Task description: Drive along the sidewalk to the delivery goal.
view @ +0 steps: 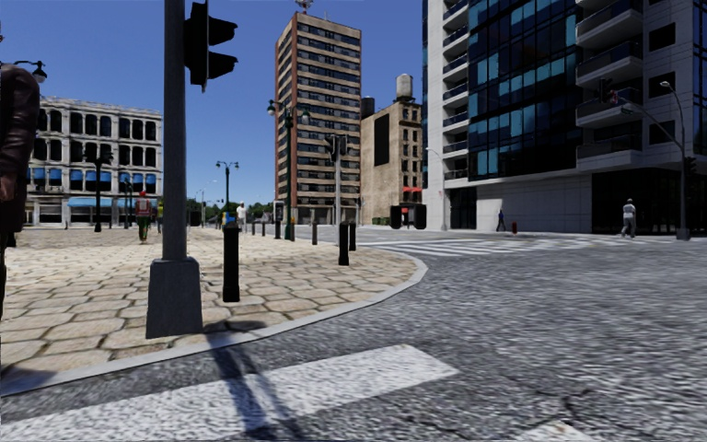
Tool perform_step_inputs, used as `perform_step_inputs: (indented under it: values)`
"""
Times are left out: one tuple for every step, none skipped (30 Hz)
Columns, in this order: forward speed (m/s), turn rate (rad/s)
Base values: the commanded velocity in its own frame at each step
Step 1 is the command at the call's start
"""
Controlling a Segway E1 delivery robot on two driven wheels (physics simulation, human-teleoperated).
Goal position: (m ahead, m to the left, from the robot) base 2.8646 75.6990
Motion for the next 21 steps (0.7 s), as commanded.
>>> perform_step_inputs:
  values:
    - [2.00, 0.00]
    - [2.00, 0.00]
    - [2.00, 0.00]
    - [2.00, 0.00]
    - [2.00, 0.00]
    - [2.00, 0.00]
    - [2.00, 0.00]
    - [2.00, 0.00]
    - [2.00, 0.00]
    - [2.00, 0.00]
    - [2.00, 0.00]
    - [2.00, 0.00]
    - [2.00, 0.00]
    - [2.00, 0.00]
    - [2.00, 0.06]
    - [2.00, 0.12]
    - [2.00, 0.12]
    - [1.96, 0.20]
    - [1.85, 0.31]
    - [1.76, 0.34]
    - [1.70, 0.37]
